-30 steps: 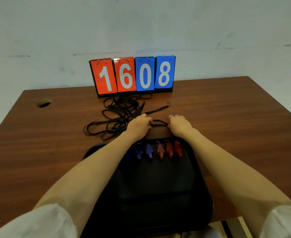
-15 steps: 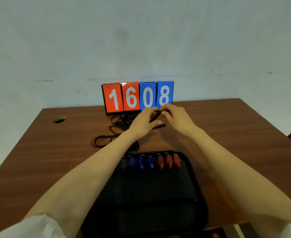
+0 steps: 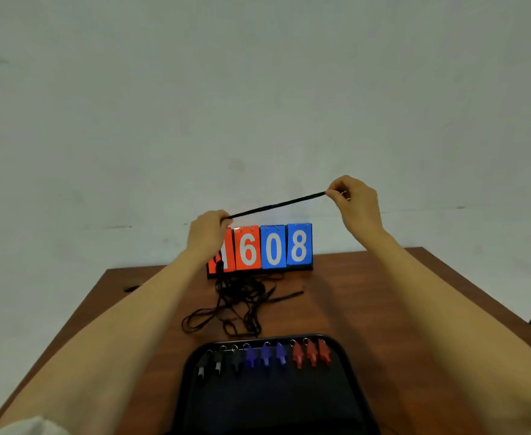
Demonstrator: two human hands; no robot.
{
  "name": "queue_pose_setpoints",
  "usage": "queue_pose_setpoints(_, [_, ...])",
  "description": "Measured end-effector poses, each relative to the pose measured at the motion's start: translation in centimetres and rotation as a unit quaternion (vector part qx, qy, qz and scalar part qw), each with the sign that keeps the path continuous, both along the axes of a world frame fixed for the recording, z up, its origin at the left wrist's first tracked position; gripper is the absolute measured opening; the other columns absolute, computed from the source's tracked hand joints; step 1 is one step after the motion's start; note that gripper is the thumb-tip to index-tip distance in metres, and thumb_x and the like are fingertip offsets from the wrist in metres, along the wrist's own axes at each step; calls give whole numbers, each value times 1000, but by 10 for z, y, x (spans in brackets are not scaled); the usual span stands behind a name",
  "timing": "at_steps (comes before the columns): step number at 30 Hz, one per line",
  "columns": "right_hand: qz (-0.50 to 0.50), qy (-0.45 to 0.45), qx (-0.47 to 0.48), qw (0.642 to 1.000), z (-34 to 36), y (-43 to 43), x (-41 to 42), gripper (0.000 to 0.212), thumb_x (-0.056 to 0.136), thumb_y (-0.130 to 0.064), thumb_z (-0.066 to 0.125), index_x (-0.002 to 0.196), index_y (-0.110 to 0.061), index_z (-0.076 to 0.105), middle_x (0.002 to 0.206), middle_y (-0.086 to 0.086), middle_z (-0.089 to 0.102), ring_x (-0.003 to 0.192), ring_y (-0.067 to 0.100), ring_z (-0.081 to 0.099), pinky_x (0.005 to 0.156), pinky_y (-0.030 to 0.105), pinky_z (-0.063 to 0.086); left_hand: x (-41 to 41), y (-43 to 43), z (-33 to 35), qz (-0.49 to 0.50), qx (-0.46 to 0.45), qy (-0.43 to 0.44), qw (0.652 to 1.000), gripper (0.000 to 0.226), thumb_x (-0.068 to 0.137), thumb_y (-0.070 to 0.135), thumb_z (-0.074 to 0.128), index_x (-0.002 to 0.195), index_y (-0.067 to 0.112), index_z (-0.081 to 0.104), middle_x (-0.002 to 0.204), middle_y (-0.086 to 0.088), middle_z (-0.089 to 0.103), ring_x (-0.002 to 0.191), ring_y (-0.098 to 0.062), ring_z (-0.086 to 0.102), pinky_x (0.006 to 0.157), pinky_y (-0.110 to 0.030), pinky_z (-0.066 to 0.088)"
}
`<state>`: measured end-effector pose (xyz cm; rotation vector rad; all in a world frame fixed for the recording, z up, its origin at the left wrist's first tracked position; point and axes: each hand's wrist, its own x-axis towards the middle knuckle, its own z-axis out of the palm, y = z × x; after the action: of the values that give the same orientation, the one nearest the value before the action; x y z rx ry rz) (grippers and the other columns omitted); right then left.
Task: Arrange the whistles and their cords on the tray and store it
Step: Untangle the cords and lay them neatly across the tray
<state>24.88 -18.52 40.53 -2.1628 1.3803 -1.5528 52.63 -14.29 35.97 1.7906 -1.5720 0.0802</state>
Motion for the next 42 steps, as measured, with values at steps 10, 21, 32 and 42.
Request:
queue_pose_setpoints(10, [-45, -27, 56, 997, -6, 18, -7, 15, 91, -22, 59, 93, -10, 67, 90, 6, 68, 80, 18, 61, 72, 32, 49, 27, 38, 12, 11, 19, 22, 1000, 30, 99, 16, 39, 118, 7, 61, 109, -15, 61, 95, -30, 61, 81, -37, 48])
queue_pose_setpoints(21, [101, -95, 261, 955, -18, 44, 44, 32, 98, -9, 39, 118, 5, 59, 92, 11, 69, 72, 15, 65, 86, 40, 56, 17, 61, 23, -43, -47, 199, 978, 6, 92, 13, 55, 92, 8, 53, 82, -8, 66, 66, -14, 56, 60, -21, 44])
queue_pose_setpoints(32, [219, 202, 113, 948, 4, 61, 103, 41, 94, -26, 57, 133, -15, 52, 132, 5, 58, 121, 20, 53, 97, 27, 39, -14, 62, 48, -223, 12, 111, 968, 10, 92, 14, 54, 97, 8, 60, 83, 3, 65, 70, -5, 56, 65, -13, 42])
queue_pose_setpoints(42, [100, 99, 106, 984, 1, 24, 89, 25, 96, -21, 48, 96, -8, 69, 93, 4, 73, 57, 4, 50, 55, 20, 36, 11, 53, 16, -186, 110, 138, 967, 16, 89, 18, 62, 102, 12, 56, 84, -3, 66, 70, -14, 58, 75, -29, 49])
